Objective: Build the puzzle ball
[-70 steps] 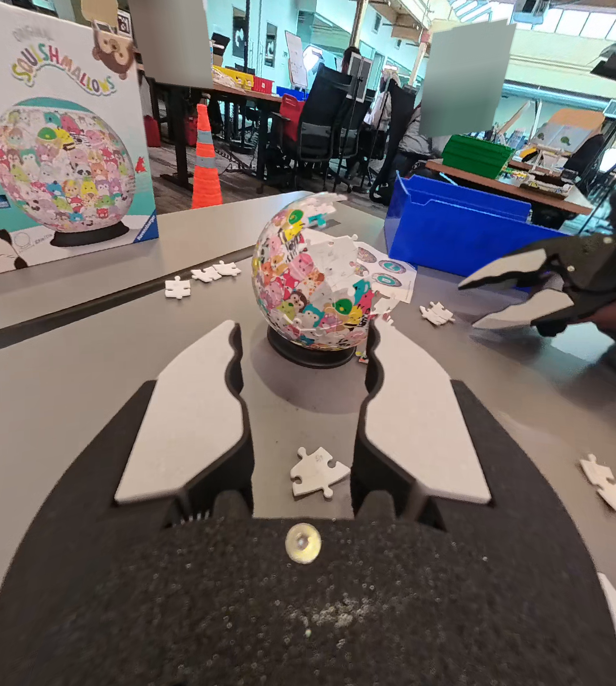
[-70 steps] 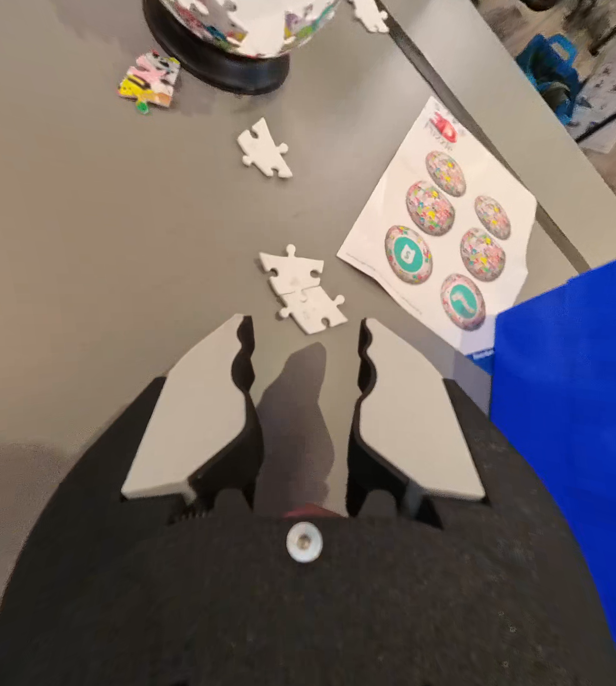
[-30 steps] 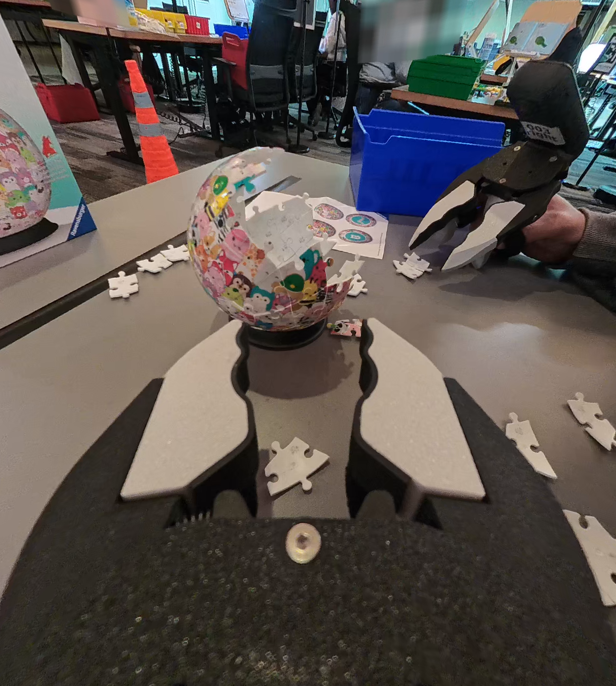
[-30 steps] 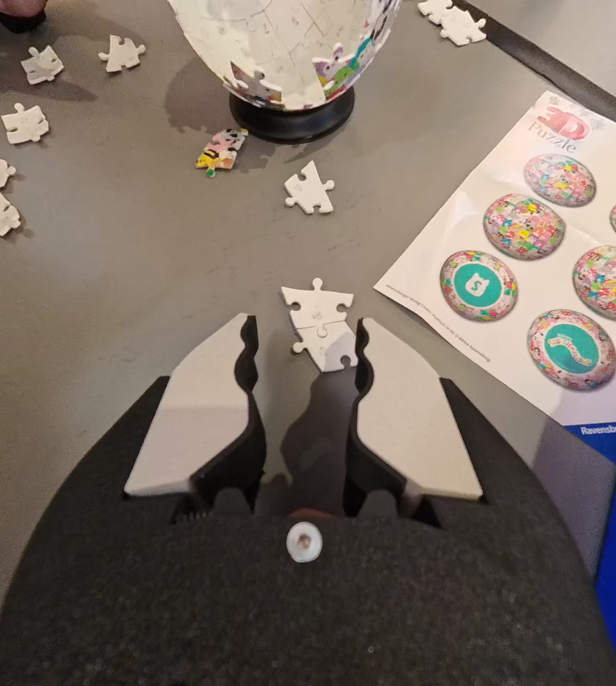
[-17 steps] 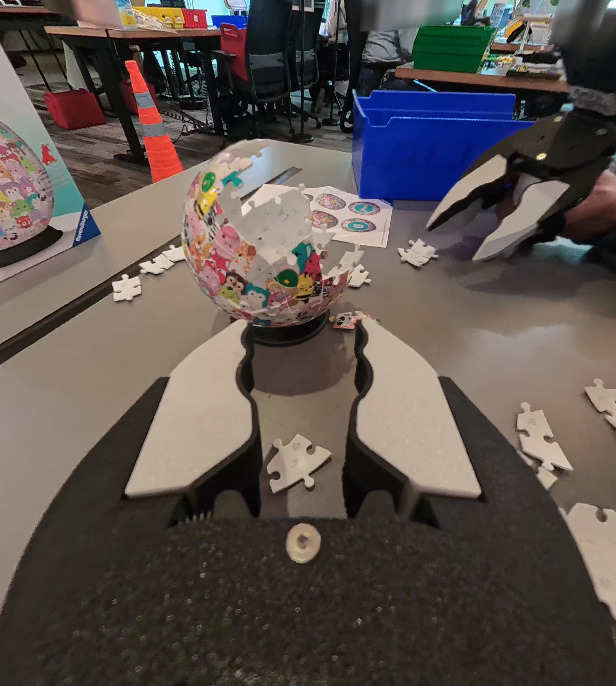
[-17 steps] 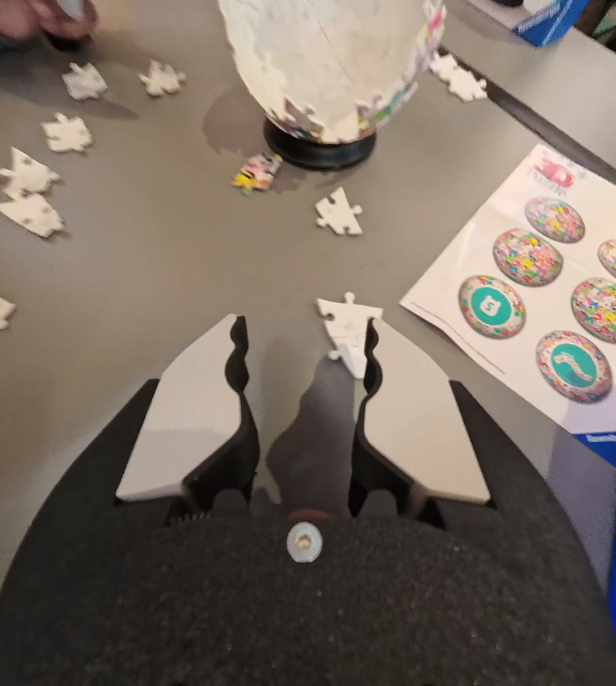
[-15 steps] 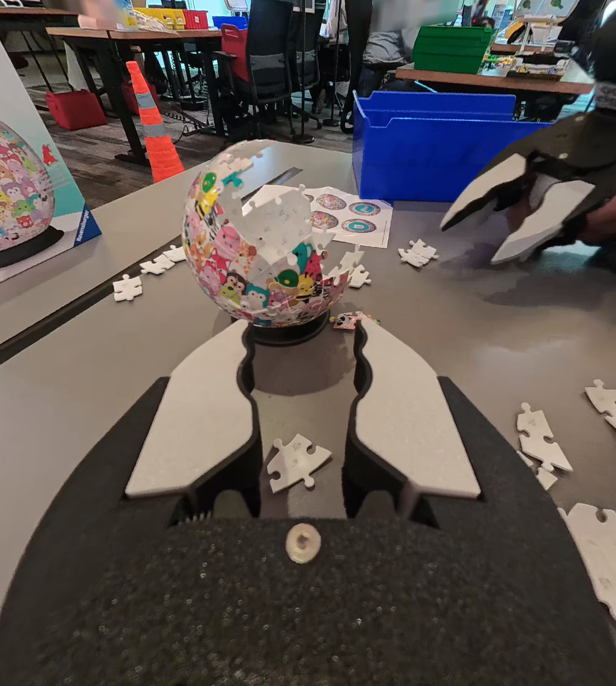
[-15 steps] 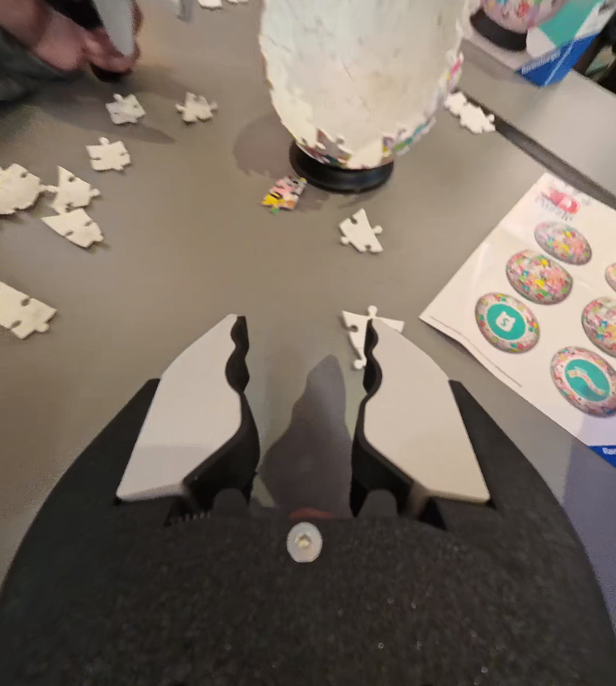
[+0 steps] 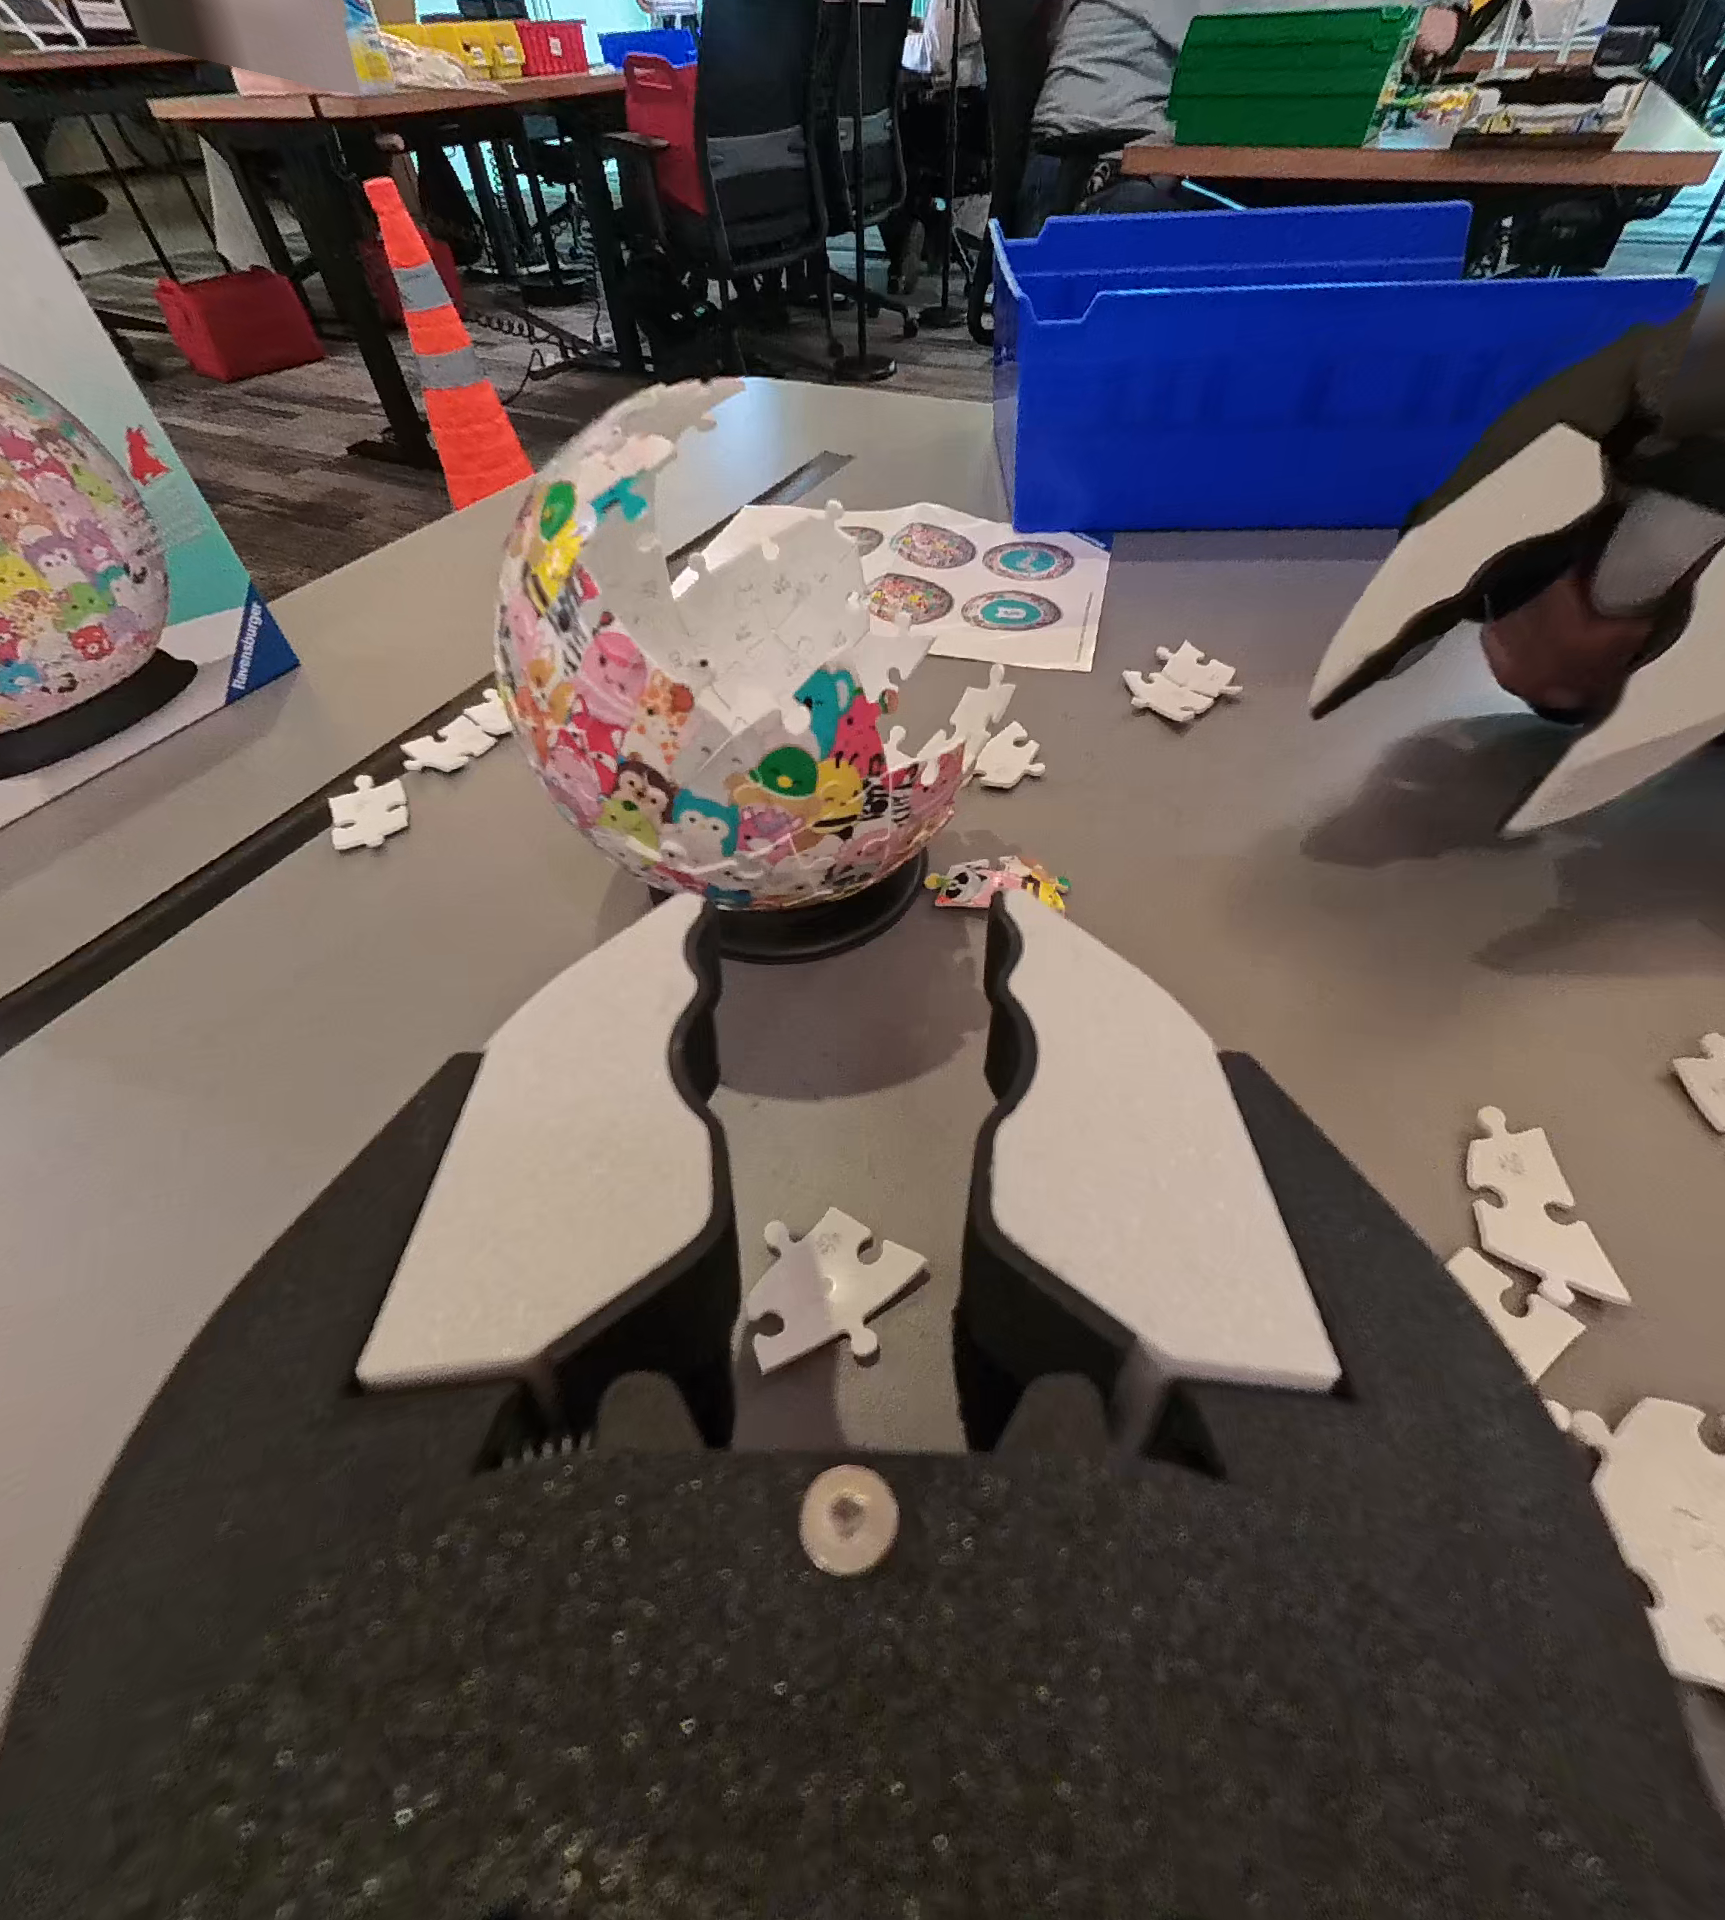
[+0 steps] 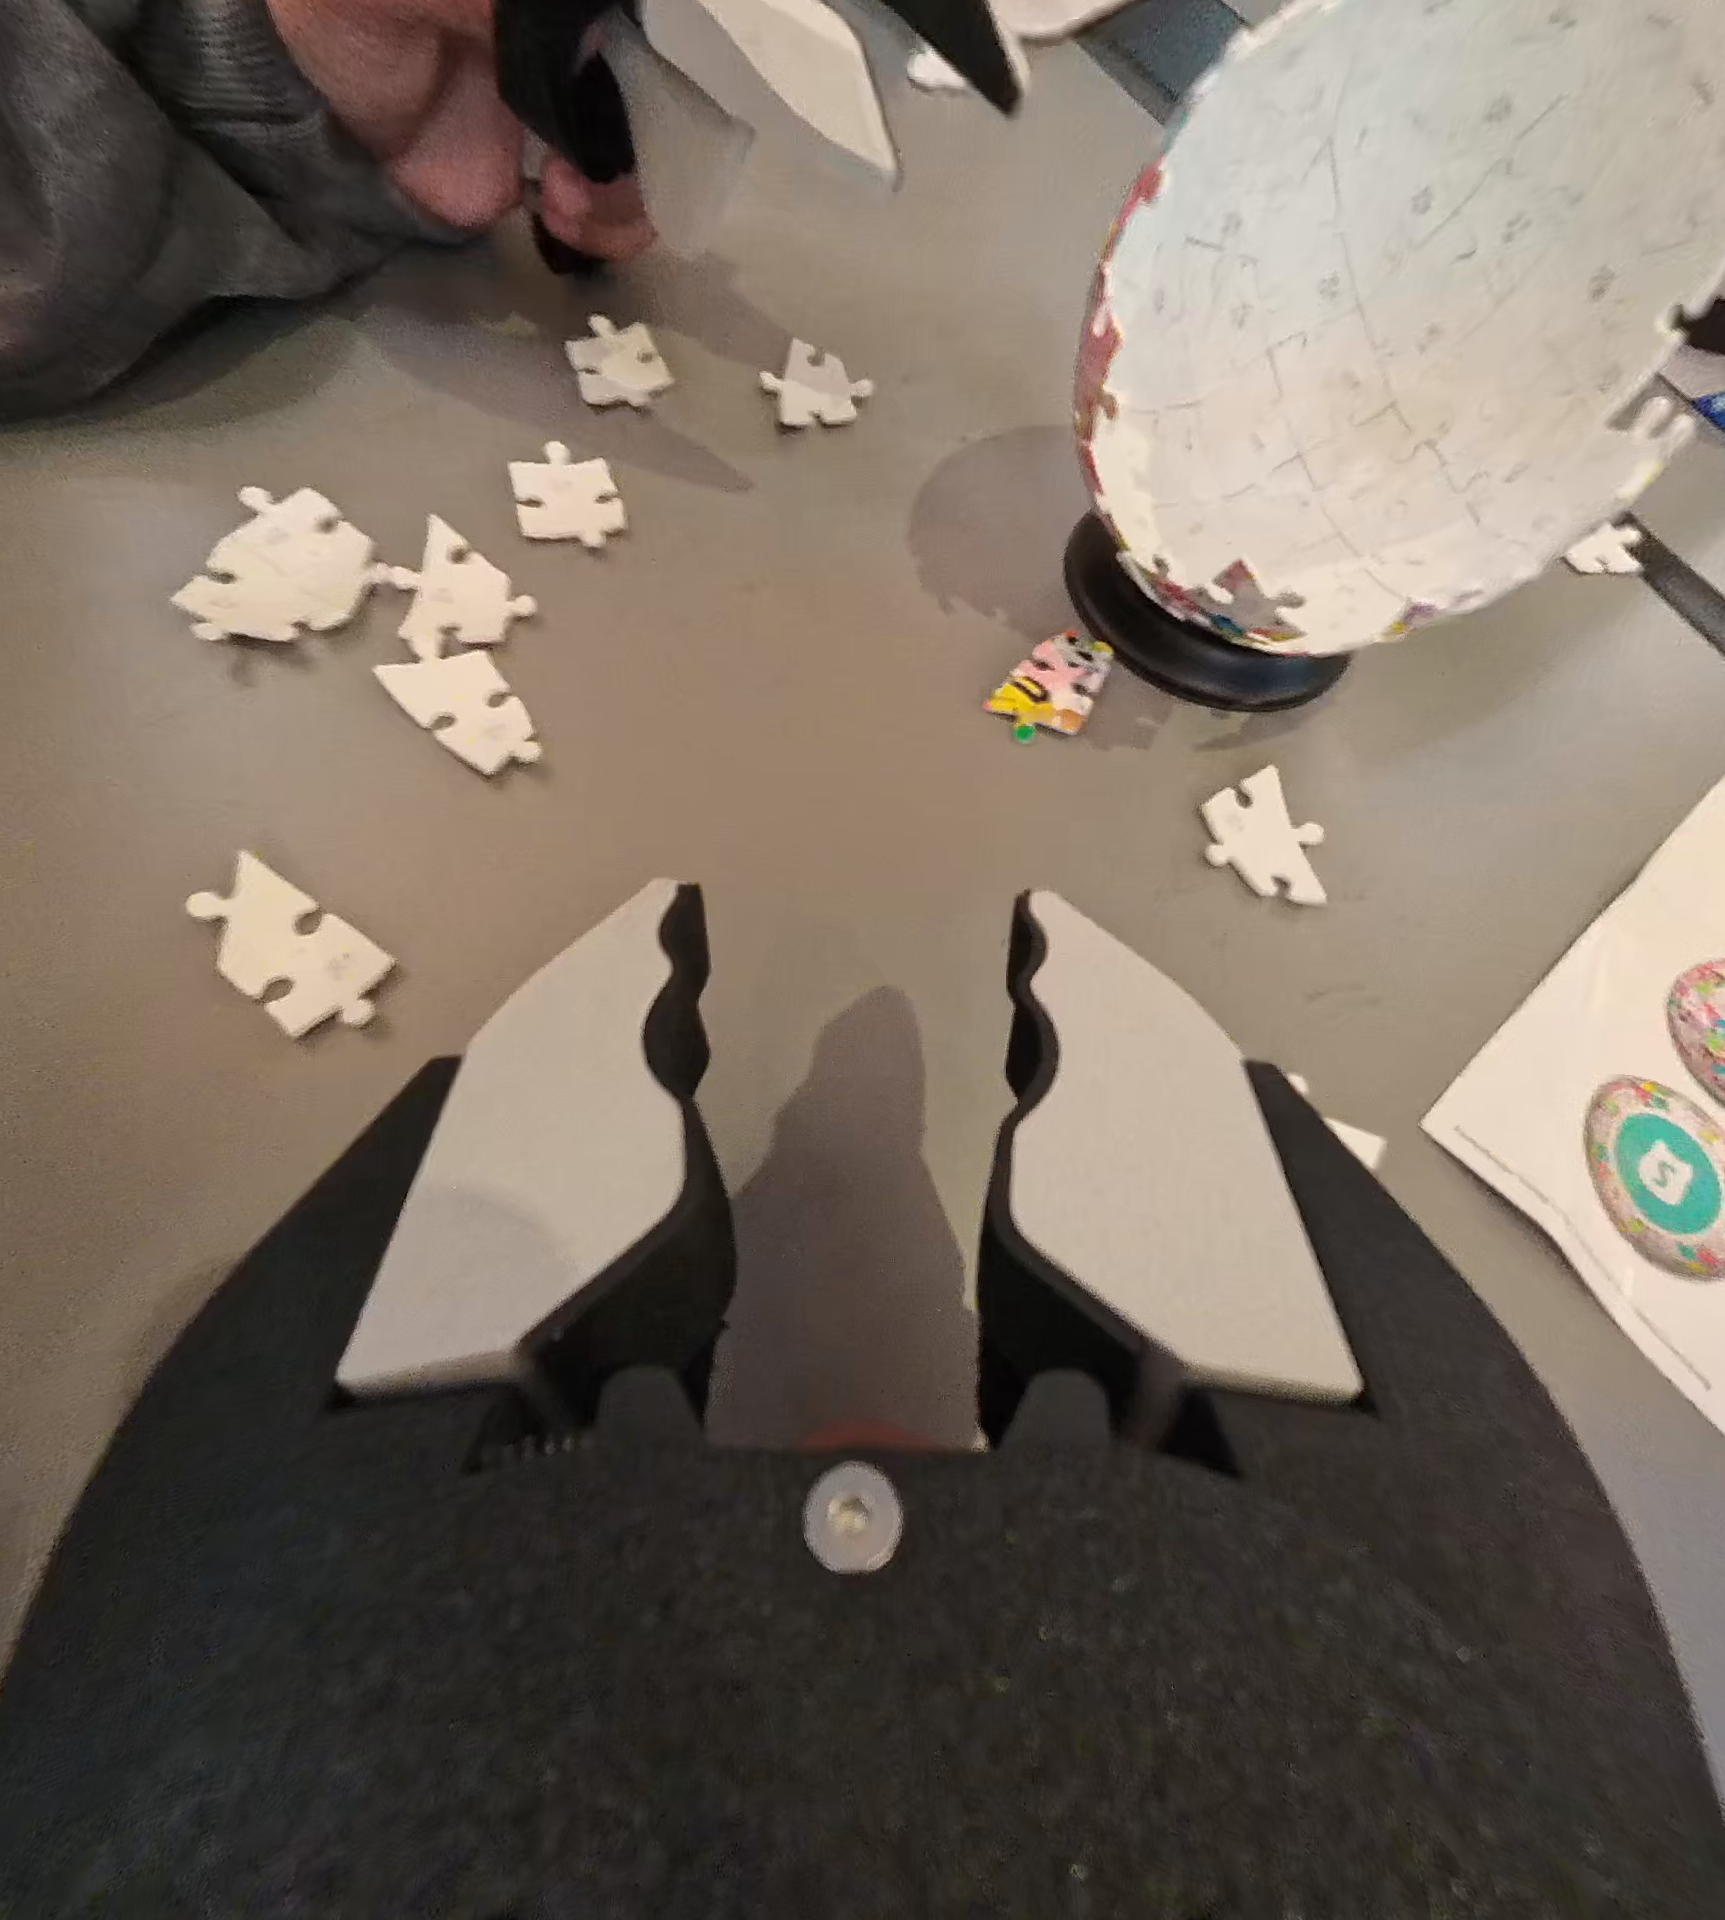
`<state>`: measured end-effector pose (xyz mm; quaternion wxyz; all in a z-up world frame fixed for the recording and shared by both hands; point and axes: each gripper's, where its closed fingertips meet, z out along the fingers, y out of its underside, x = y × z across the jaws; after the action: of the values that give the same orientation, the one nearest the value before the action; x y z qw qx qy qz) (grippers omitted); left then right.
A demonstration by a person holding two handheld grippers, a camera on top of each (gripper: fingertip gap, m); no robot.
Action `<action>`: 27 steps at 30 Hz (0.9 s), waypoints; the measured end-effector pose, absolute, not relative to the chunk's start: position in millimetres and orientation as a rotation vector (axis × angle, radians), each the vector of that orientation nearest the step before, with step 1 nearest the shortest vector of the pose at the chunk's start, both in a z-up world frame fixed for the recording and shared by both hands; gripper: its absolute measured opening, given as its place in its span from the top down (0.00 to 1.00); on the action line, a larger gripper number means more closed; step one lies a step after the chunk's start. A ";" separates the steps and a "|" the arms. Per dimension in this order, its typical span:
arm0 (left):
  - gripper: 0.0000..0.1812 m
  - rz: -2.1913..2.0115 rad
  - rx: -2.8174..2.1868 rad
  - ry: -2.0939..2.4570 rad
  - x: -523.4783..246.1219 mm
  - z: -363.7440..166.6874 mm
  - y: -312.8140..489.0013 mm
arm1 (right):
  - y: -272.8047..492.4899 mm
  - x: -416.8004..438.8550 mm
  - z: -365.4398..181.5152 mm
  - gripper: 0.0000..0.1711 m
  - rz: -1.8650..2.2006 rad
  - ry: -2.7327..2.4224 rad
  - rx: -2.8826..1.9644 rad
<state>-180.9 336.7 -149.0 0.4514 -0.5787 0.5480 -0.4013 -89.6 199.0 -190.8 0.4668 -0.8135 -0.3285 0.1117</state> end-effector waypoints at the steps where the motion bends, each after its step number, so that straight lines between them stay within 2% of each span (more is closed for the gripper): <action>1: 0.73 -0.999 -1.433 1.346 -181.2 -148.4 337.5 | 203.8 -83.7 -194.1 0.68 0.233 -0.780 -2.019; 7: 0.73 -1.039 -1.454 1.313 -182.8 -146.1 341.6 | 249.4 -27.0 -206.8 0.69 -0.103 -0.694 -2.201; 12: 0.74 -1.023 -1.444 1.302 -185.9 -143.9 342.4 | 249.4 -68.2 -195.0 0.74 0.264 -0.636 -2.223; 16: 0.75 -1.042 -1.456 1.271 -187.9 -141.7 347.2 | 270.7 -78.5 -195.0 0.76 0.111 -0.662 -2.176; 24: 0.75 -1.033 -1.458 1.291 -187.0 -144.6 345.2 | 297.6 -102.2 -227.8 0.75 0.098 -0.557 -2.370; 27: 0.75 -1.039 -1.460 1.293 -186.3 -144.9 345.2 | 295.5 -106.0 -228.7 0.86 0.174 -0.531 -2.361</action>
<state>-186.3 345.2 -144.9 0.4491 -0.5904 0.5229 -0.4200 -106.0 295.5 -228.7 0.3500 -0.9115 -0.2052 0.0671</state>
